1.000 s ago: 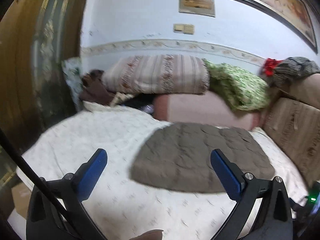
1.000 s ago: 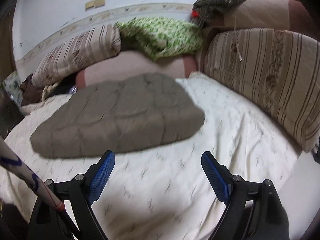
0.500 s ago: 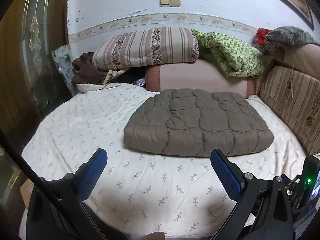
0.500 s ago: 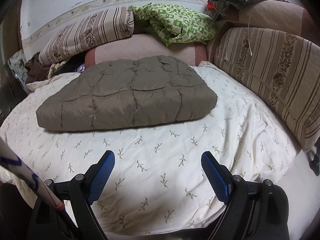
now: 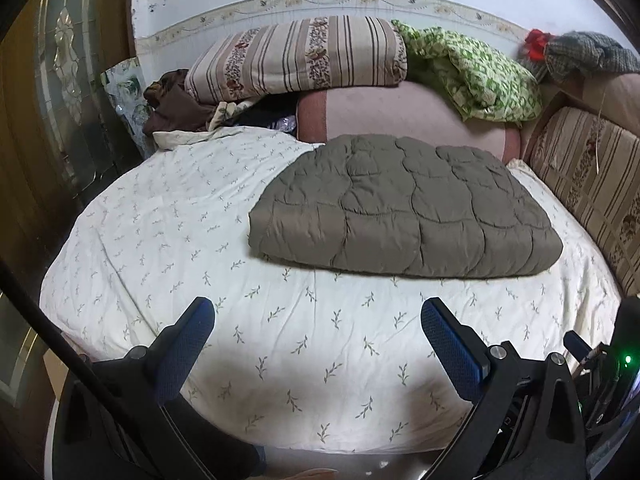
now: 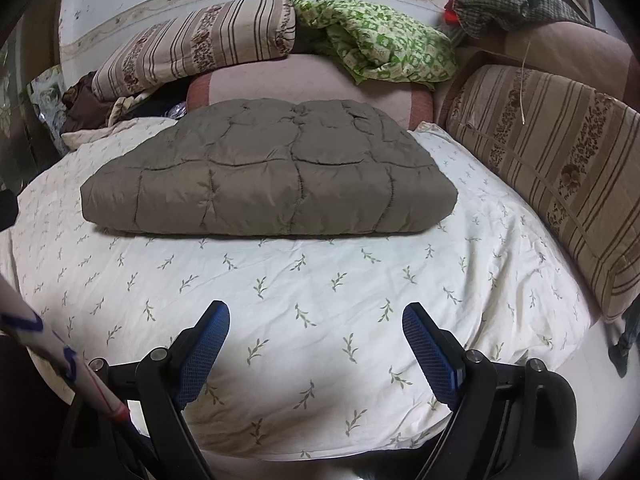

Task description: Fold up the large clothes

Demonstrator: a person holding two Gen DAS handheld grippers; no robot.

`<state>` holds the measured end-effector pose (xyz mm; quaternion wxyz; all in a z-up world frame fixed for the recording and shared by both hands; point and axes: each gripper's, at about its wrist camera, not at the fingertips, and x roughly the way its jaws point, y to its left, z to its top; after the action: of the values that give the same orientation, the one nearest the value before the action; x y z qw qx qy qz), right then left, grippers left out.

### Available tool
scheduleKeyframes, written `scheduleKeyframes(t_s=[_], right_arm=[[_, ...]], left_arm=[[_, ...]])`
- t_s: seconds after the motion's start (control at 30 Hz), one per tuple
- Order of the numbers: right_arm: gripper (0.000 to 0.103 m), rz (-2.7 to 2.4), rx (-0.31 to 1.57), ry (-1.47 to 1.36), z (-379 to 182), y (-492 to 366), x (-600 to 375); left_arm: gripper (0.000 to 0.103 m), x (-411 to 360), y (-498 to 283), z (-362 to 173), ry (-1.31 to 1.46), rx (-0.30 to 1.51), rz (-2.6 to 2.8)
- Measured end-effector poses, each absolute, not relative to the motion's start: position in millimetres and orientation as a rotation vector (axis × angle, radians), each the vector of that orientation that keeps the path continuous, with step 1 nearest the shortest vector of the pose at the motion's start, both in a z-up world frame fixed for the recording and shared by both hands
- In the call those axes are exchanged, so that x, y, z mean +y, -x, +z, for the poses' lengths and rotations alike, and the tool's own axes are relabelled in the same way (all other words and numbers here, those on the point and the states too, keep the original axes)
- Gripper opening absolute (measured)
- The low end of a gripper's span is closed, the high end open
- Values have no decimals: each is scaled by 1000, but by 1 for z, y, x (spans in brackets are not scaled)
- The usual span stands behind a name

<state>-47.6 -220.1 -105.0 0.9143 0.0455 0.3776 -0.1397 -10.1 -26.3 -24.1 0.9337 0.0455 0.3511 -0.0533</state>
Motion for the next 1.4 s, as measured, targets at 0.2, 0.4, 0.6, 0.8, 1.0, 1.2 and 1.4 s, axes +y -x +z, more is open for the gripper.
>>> scheduleKeyframes(t_s=[0.2, 0.4, 0.6, 0.8, 1.0, 1.2, 1.4], right_arm=[[91, -284, 806, -78, -111, 44, -214], [91, -301, 808, -91, -112, 42, -218], [92, -290, 833, -98, -118, 39, -220], [92, -287, 834, -95, -120, 39, -219], [93, -289, 820, -104, -118, 41, -220], [93, -292, 837, -112, -123, 40, -221], [93, -297, 826, -94, -122, 40, -219]], left_arm=[[103, -27, 8, -35, -96, 757, -148], [103, -25, 3, -42, -89, 788, -148], [103, -27, 0, -49, -91, 821, -156], [103, -30, -1, -51, -99, 833, -165], [103, -33, -1, -55, -86, 849, -177], [103, -35, -3, -59, -84, 873, -185], [103, -33, -4, -64, -82, 880, -178]])
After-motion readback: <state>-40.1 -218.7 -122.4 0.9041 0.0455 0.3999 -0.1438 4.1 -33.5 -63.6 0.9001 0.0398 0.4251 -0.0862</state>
